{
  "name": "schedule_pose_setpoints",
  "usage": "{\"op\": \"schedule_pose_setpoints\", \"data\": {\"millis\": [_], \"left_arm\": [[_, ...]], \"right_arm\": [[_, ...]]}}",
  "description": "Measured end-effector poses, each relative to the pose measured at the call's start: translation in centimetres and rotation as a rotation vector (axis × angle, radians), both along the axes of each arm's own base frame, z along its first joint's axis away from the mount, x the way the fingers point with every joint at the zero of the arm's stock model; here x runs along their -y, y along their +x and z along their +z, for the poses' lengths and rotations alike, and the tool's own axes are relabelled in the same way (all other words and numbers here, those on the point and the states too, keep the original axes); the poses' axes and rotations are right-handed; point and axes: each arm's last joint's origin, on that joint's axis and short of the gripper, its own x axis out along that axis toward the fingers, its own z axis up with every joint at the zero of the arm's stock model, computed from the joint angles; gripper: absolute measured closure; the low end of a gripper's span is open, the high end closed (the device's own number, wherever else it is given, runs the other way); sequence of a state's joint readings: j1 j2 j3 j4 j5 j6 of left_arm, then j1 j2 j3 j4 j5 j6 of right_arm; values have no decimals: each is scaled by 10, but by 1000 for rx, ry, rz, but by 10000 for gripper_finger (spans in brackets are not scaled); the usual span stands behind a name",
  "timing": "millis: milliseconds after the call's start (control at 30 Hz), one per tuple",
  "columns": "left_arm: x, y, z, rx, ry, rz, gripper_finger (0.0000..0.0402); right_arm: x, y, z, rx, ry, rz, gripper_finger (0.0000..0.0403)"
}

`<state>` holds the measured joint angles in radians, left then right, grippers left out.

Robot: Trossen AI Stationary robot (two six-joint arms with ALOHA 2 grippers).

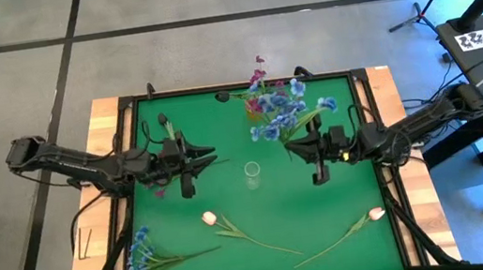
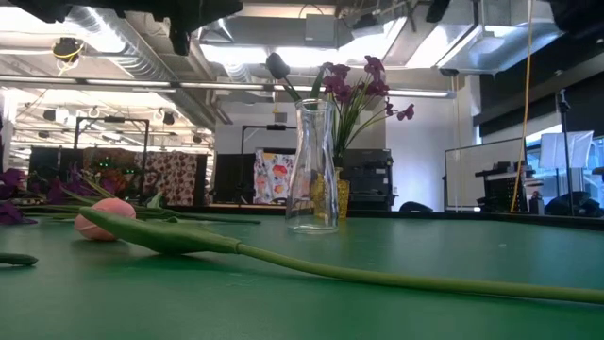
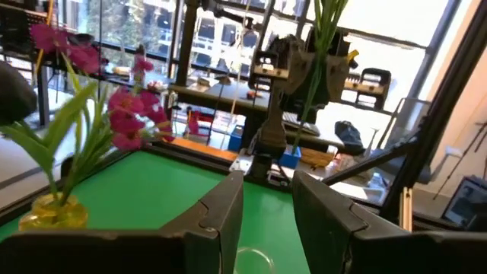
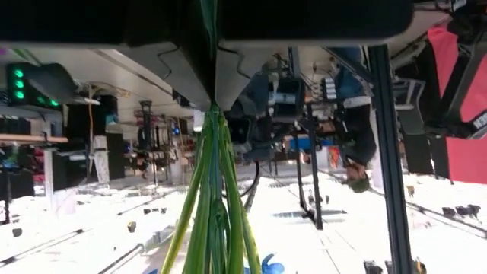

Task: Sort flowers into vase by color
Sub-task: Put the top blue flowers into the transparent vase

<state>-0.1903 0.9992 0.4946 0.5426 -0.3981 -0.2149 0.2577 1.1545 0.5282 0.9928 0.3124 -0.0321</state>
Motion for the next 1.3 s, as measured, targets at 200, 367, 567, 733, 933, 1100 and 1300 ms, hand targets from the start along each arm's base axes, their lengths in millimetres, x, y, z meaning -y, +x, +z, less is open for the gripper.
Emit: {"op": "schedule_pose_setpoints", "data": {"millis": [200, 367, 567, 733, 933, 1100, 1300], "left_arm": [[5, 15, -10, 10, 0, -28, 292], [9, 26, -15, 56, 7, -90, 292], [11, 32, -16, 114, 5, -127, 292], [12, 37, -14, 157, 30, -116, 292], [15, 56, -5, 158, 67, -90, 291], [19, 76, 6, 121, 96, -95, 291], [23, 98, 18, 50, 128, -97, 289]], "right_arm": [[-4, 13, -13, 6, -2, 18, 398], [-6, 20, -20, 5, 16, 24, 398], [-6, 26, -29, -12, 17, 23, 398], [-7, 28, -33, -20, 20, 25, 398], [-7, 29, -33, -22, 22, 20, 398], [-7, 29, -33, -27, 22, 18, 398], [-7, 29, -33, -27, 22, 18, 398]]}}
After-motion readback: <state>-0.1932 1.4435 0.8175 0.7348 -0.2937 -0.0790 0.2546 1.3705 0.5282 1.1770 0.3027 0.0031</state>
